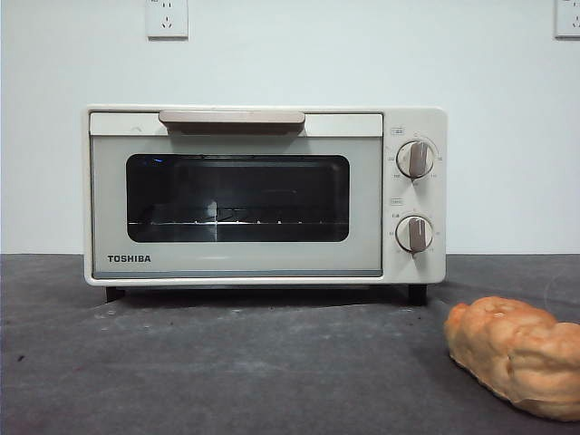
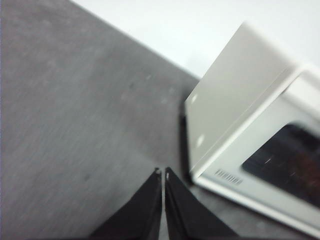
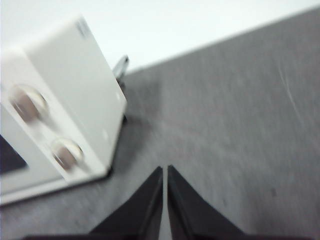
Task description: The left arm flap open the oven, the right arm pick bread and place it into oven, the left arm flap close the oven
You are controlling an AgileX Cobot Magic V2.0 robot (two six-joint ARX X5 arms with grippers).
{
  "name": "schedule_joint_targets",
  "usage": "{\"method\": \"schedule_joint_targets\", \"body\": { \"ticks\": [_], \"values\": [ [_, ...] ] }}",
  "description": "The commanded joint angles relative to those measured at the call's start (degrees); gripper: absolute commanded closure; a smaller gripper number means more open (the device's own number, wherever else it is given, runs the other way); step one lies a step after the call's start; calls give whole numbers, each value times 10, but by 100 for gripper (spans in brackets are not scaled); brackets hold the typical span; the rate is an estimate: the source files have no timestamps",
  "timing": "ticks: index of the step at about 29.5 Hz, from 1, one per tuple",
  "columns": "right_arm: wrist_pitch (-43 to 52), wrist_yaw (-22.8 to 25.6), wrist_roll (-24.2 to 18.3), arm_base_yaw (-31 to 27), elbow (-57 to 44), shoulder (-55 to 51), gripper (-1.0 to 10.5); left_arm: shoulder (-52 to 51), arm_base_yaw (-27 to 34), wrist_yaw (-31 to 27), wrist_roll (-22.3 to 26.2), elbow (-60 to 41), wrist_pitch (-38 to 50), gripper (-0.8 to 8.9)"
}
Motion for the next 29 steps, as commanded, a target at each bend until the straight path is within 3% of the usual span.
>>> {"method": "schedule_joint_targets", "body": {
  "ticks": [1, 9, 17, 22, 29],
  "values": [
    [12, -2, 10, 0, 42, 0, 936, 0, 1, 10, -16, 42, 10, 796],
    [-18, -25, -12, 0, 163, 57, 936, 38, 1, 28, 2, 168, -67, 796],
    [-130, -83, -95, 0, 313, 173, 936, 142, 0, 85, 119, 329, -223, 796],
    [-223, -89, -153, 6, 385, 240, 936, 203, 0, 112, 191, 404, -328, 796],
    [-331, -132, -163, 41, 426, 301, 936, 253, 0, 129, 262, 452, -432, 796]
  ]
}}
